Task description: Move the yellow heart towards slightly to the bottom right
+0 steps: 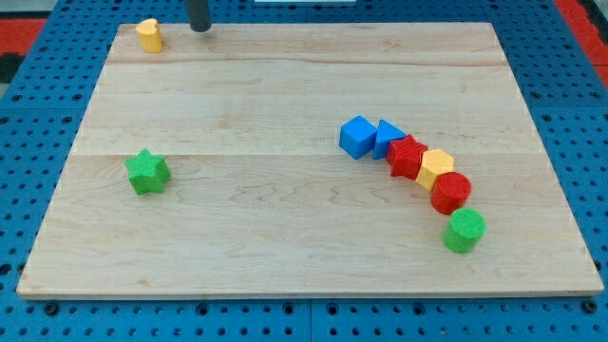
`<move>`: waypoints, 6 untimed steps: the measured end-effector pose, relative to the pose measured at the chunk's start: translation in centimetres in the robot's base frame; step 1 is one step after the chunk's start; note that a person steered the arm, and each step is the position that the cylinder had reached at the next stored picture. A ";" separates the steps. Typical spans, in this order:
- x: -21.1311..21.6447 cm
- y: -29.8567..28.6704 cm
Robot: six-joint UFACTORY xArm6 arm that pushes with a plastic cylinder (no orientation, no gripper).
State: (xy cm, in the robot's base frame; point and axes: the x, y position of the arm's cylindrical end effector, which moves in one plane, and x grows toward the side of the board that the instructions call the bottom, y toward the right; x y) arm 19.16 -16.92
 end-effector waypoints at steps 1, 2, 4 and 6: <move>0.0 -1.9; 0.0 -7.3; 0.6 -12.2; 5.0 -5.4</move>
